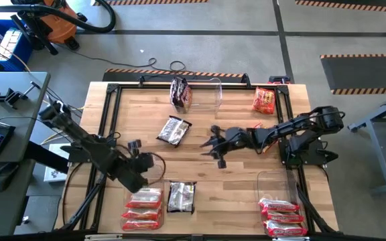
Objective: Sort Maruchan noodles
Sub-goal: Put the top black noodle pack into the top transparent bin
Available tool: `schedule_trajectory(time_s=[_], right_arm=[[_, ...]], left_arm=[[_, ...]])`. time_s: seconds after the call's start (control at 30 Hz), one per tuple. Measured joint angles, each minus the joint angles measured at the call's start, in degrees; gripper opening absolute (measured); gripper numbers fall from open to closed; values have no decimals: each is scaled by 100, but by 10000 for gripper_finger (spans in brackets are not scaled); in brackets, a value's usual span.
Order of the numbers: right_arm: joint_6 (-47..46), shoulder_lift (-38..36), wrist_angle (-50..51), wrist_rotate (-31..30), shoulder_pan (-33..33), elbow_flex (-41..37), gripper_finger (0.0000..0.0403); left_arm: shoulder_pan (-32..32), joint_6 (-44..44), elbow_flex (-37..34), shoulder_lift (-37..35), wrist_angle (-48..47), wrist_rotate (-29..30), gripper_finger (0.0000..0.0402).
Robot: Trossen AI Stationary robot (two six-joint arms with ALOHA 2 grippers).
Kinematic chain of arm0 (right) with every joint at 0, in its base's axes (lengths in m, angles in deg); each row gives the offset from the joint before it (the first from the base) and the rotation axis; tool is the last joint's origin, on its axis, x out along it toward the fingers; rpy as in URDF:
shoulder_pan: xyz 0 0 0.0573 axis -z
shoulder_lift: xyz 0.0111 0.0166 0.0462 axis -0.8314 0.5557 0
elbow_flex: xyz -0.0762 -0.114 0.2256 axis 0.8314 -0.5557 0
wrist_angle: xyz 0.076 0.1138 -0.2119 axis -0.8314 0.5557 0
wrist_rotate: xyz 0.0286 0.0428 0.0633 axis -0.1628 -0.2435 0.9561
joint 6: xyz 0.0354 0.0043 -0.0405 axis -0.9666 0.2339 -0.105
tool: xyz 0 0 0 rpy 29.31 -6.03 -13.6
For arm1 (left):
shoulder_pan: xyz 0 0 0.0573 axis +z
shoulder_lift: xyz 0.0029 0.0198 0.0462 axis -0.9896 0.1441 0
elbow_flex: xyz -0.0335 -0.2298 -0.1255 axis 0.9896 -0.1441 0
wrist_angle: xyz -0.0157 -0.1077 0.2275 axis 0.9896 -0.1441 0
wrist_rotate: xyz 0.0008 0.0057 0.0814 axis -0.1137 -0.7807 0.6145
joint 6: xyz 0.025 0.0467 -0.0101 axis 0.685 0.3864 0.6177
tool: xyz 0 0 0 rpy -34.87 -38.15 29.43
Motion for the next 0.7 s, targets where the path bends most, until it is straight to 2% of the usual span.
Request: schedule_trajectory(time_s=[0.1,0.17,0.3,0.37,0.5,0.7], right_arm=[[-125,-2,-1104,632,272,-460,92],[-225,-2,-1490,846,409,-646,63],[-330,-2,-1582,885,586,-785,11],[-376,-2,-1576,882,648,-790,6],[-405,-2,-1544,874,731,-790,17],[-407,-2,-1500,832,921,-790,11]], left_arm=[[224,369,-20,-440,207,97,0],[448,804,-241,-785,710,107,0],[1197,1808,-1158,-1528,2171,-494,0],[1665,2221,-1670,-1858,2844,-939,0],[2559,2768,-2422,-2234,3535,-1533,1],[3368,3305,-2810,-2121,3574,-2192,25]])
